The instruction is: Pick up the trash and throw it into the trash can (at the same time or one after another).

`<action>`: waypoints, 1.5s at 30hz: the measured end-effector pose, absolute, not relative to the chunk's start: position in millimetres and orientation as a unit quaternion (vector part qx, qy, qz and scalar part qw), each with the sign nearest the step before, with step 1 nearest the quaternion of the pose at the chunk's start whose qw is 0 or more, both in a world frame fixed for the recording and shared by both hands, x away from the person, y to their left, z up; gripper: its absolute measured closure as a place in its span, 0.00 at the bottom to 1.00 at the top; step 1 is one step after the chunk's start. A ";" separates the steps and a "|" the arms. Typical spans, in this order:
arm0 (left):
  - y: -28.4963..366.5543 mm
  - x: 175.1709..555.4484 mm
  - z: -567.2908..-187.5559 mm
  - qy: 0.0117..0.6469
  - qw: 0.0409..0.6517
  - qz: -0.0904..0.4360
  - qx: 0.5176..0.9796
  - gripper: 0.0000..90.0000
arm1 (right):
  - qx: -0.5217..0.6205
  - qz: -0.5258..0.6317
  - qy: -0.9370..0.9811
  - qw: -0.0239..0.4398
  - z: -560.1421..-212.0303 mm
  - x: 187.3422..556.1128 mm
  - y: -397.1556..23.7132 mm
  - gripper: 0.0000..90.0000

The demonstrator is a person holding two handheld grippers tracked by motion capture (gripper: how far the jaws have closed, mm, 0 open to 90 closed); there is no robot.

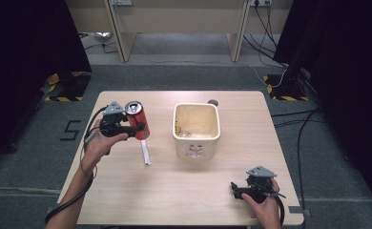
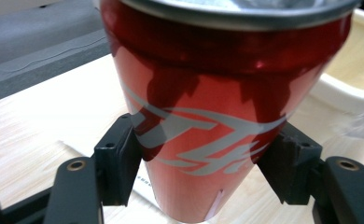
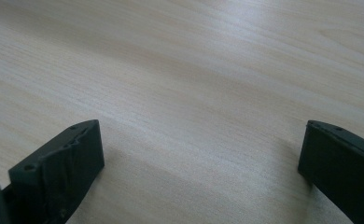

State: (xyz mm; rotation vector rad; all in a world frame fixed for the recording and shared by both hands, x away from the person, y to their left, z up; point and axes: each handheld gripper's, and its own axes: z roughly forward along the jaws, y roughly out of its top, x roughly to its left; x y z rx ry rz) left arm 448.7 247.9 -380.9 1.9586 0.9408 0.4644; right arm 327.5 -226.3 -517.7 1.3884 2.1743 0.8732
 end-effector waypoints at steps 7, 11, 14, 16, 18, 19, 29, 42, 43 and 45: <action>236.7 447.4 -364.5 0.361 0.452 0.183 0.795 0.39 | 0.498 0.315 0.781 0.207 -517.8 327.5 -226.3 0.00; 229.6 447.7 -355.8 0.351 0.452 0.183 0.799 0.39 | 0.498 0.314 0.781 0.208 -517.8 327.5 -226.3 0.00; 222.3 448.1 -348.7 0.343 0.457 0.181 0.801 0.39 | 0.498 0.315 0.781 0.208 -517.8 327.5 -226.3 0.00; 217.2 448.2 -343.8 0.337 0.458 0.182 0.802 0.39 | 0.498 0.314 0.781 0.208 -517.8 327.5 -226.3 0.00; 212.4 448.2 -338.9 0.329 0.458 0.181 0.806 0.39 | 0.498 0.314 0.781 0.208 -517.8 327.5 -226.3 0.00; 210.3 448.1 -336.3 0.326 0.459 0.179 0.807 0.39 | 0.498 0.314 0.781 0.208 -517.8 327.5 -226.3 0.00; 189.9 449.0 -315.0 0.306 0.482 0.156 0.806 0.39 | 0.498 0.315 0.781 0.207 -517.8 327.5 -226.2 0.00; 146.8 453.5 -304.0 0.278 0.483 0.148 0.817 0.38 | 0.496 0.316 0.782 0.206 -517.8 327.3 -225.8 0.00; 140.4 455.9 -304.8 0.277 0.484 0.144 0.818 0.38 | 0.496 0.316 0.783 0.205 -517.8 327.3 -225.8 0.00; 134.1 458.7 -306.5 0.277 0.484 0.142 0.818 0.38 | 0.496 0.315 0.783 0.205 -517.7 327.3 -225.8 0.00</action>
